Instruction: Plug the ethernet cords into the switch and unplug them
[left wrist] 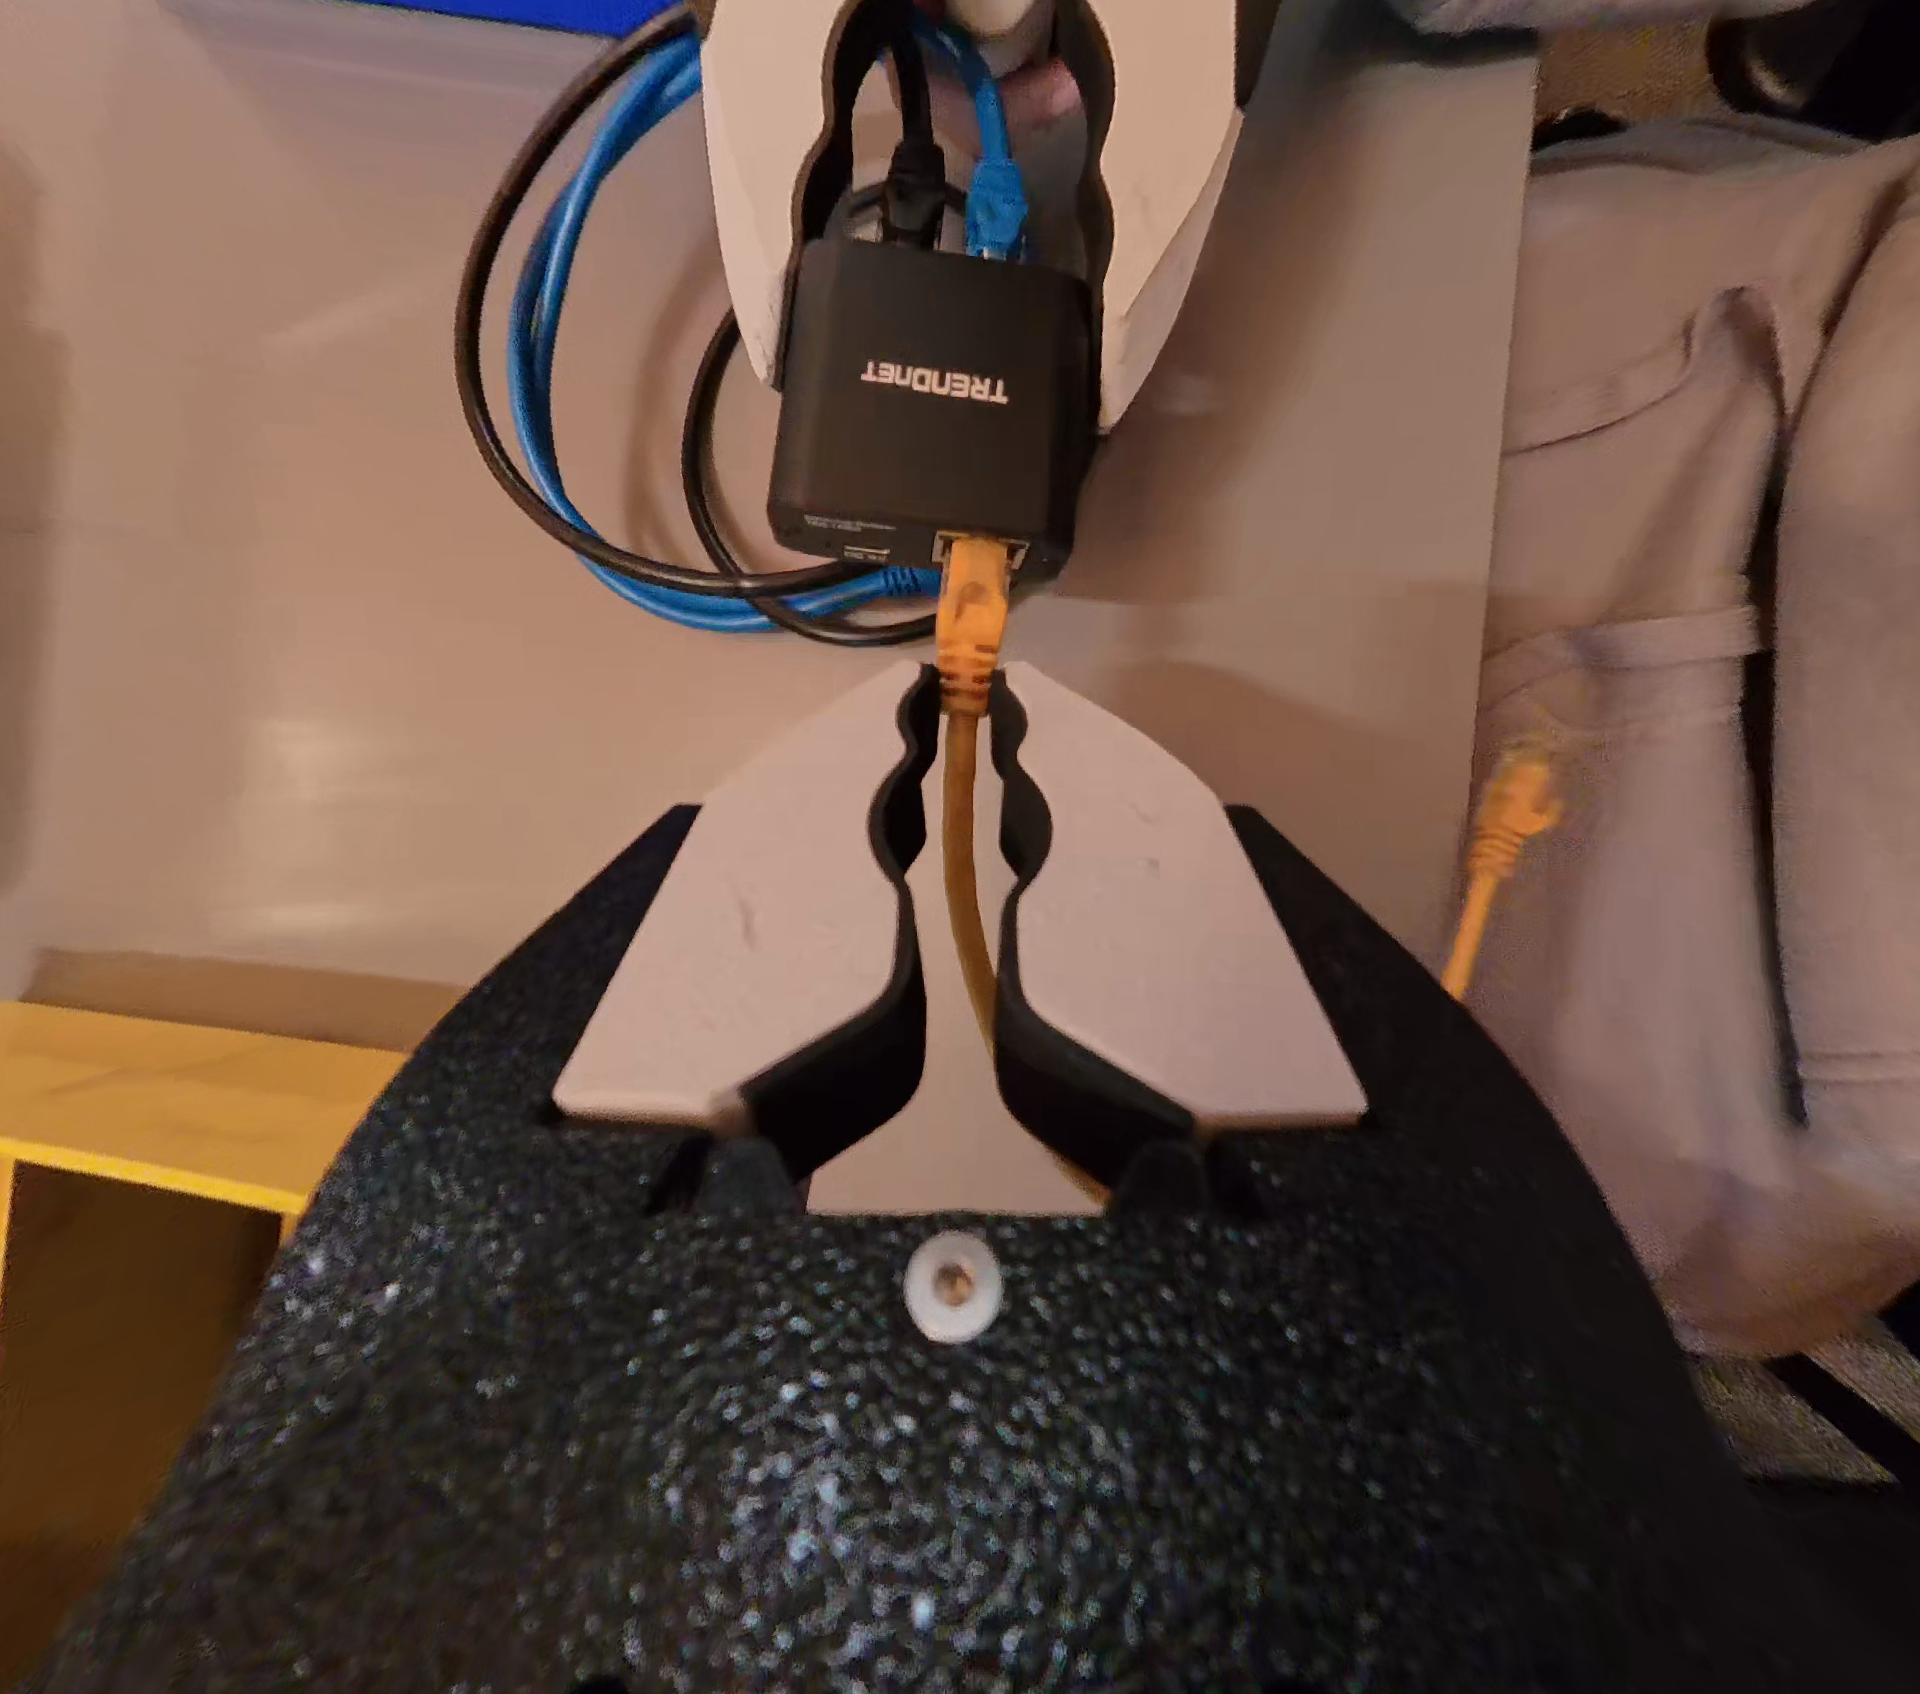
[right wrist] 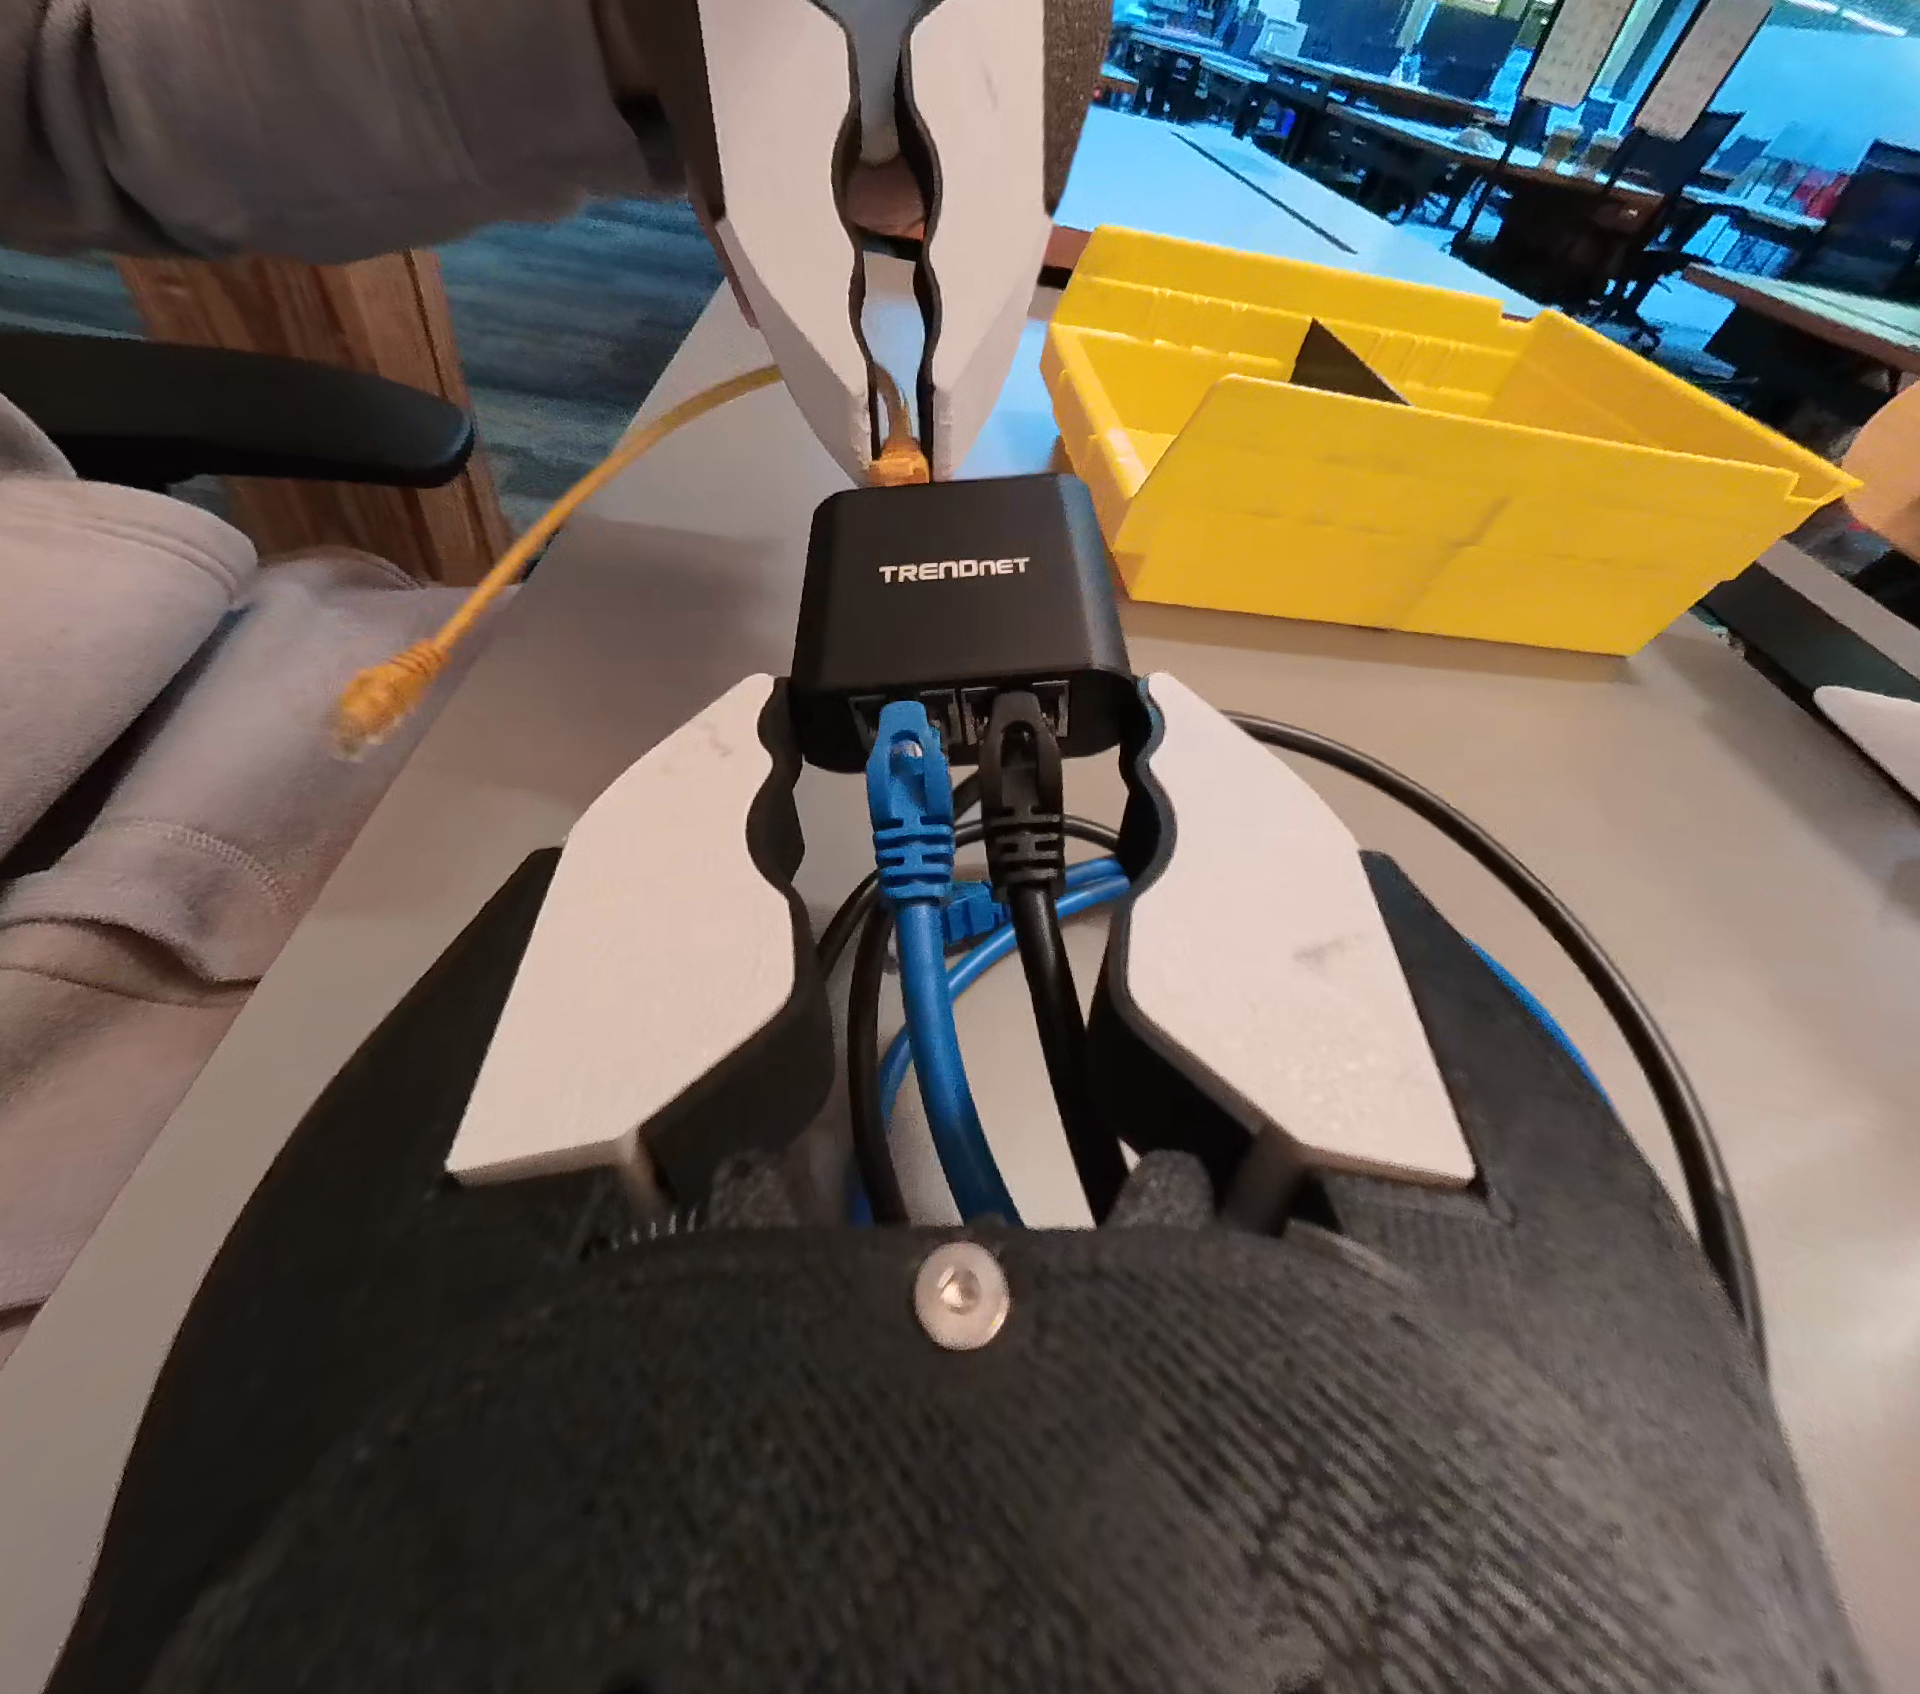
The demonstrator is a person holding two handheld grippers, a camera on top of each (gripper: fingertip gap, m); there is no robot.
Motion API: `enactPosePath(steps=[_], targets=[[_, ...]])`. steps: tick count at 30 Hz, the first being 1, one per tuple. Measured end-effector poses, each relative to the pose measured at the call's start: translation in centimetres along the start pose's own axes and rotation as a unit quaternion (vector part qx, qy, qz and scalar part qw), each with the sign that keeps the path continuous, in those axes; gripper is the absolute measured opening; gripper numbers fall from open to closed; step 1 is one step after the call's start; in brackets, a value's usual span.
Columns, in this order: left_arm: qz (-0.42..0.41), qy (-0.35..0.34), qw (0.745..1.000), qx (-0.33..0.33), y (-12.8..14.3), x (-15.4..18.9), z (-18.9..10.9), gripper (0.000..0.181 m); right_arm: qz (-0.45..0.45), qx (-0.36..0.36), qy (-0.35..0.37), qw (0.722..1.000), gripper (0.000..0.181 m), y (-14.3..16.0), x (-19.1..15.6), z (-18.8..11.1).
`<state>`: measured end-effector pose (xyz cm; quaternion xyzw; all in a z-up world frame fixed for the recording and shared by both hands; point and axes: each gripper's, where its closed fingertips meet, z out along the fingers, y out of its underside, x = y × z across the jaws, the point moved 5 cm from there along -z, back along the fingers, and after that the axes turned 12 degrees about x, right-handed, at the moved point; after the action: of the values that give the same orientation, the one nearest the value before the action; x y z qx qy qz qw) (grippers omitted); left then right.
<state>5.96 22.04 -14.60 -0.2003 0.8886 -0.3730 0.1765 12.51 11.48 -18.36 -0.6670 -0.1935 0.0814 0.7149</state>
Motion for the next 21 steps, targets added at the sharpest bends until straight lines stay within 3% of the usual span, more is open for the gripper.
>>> enactPosePath(steps=[1, 5, 8, 9, 11, 13, 15, 17, 21], targets=[[-0.003, 0.001, 1.0, 0.019, -0.2, 0.1, -0.2, 0.008, 0.003, 0.006, -0.002, 1.0, 0.06, 0.1, -0.1, -0.1], [-0.028, -0.011, 0.991, 0.129, -1.6, -0.5, -1.4, 0.008, 0.015, 0.036, 0.014, 0.999, 0.06, 0.1, 0.2, 0.0], [-0.011, -0.03, 0.983, 0.182, -2.6, -0.6, -3.1, 0.01, 0.019, 0.089, 0.027, 0.996, 0.06, -1.5, 0.4, 0.3], [-0.009, -0.052, 0.973, 0.224, -3.3, -0.8, -4.4, 0.02, 0.014, 0.097, 0.037, 0.994, 0.06, -2.1, 0.5, 0.4], [-0.016, -0.096, 0.936, 0.339, -4.7, -1.1, -8.6, 0.038, -0.003, 0.109, 0.051, 0.993, 0.06, -3.5, 0.5, 0.4], [-0.056, -0.156, 0.868, 0.469, -4.8, -1.7, -13.6, 0.036, -0.029, 0.122, 0.063, 0.99, 0.06, -5.4, 0.6, 0.0], [-0.085, -0.236, 0.806, 0.536, -2.8, -2.5, -17.0, 0.029, -0.061, 0.142, 0.078, 0.985, 0.06, -8.1, 0.9, -0.7], [-0.093, -0.293, 0.784, 0.539, 0.0, -2.9, -17.8, 0.028, -0.087, 0.177, 0.086, 0.977, 0.06, -11.6, 1.4, -1.5], [-0.142, -0.304, 0.823, 0.459, 4.8, -3.4, -14.2, 0.03, -0.139, 0.233, 0.106, 0.957, 0.06, -19.7, 3.6, -4.3]])
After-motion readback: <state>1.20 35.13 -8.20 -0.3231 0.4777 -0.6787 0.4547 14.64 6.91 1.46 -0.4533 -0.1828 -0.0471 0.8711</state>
